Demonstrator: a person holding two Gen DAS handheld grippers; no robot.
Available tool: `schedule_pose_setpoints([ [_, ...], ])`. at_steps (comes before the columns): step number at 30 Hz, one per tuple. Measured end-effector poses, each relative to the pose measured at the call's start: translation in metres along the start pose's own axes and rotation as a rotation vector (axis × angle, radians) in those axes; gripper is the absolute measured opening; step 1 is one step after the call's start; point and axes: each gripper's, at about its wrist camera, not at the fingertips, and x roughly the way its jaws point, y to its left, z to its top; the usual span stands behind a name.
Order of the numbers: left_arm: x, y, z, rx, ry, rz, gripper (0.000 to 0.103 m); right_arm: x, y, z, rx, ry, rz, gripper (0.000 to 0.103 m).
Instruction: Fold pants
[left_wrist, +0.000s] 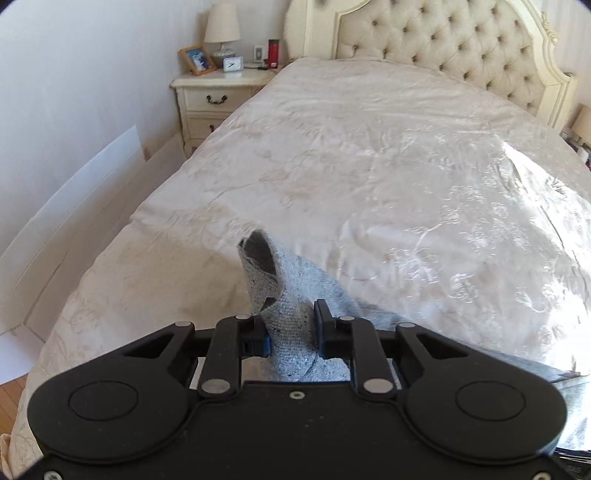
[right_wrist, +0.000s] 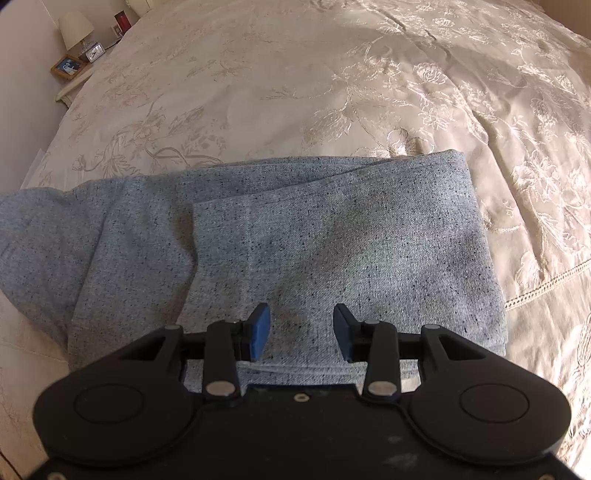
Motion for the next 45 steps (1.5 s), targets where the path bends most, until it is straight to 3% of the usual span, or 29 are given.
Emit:
schedule_pose_setpoints([
  [4, -0.034, -0.059, 0.001, 0.058, -0.043, -0.038, 0.015, 0.042, -0.025, 0.014, 0.026, 0.123, 0.029, 0.034],
  [7, -0.058, -0.109, -0.006, 0.103, -0.07, -0.117, 0.002, 0.041, -0.044, 0.025, 0.076, 0.126, 0.112, 0.034],
  [13, -0.062, -0.216, -0.052, 0.21, -0.01, -0.257, 0.0, 0.015, -0.093, 0.04, 0.092, 0.073, 0.239, 0.038],
  [18, -0.047, -0.286, -0.102, 0.336, 0.1, -0.359, 0.001, 0.013, -0.132, 0.042, 0.131, 0.073, 0.244, 0.04],
  [21, -0.048, -0.3, -0.117, 0.368, 0.151, -0.394, 0.01, 0.014, -0.149, 0.04, 0.162, 0.082, 0.246, 0.04],
  [26, -0.057, -0.27, -0.125, 0.343, 0.15, -0.328, 0.015, 0.004, -0.159, 0.037, 0.168, 0.057, 0.276, 0.042],
  [33, -0.02, -0.18, -0.114, 0.253, 0.176, -0.008, 0.015, -0.005, -0.119, 0.046, 0.099, 0.017, 0.398, 0.043],
  [35, -0.008, -0.152, -0.11, 0.203, 0.202, 0.046, 0.015, -0.004, -0.1, 0.049, 0.075, 0.013, 0.427, 0.043],
  [40, 0.009, -0.098, -0.106, 0.117, 0.251, 0.114, 0.015, 0.009, -0.053, 0.055, 0.04, 0.03, 0.464, 0.043],
  [45, 0.012, -0.078, -0.108, 0.136, 0.258, 0.115, 0.015, 0.028, -0.031, 0.057, 0.086, 0.055, 0.444, 0.044],
])
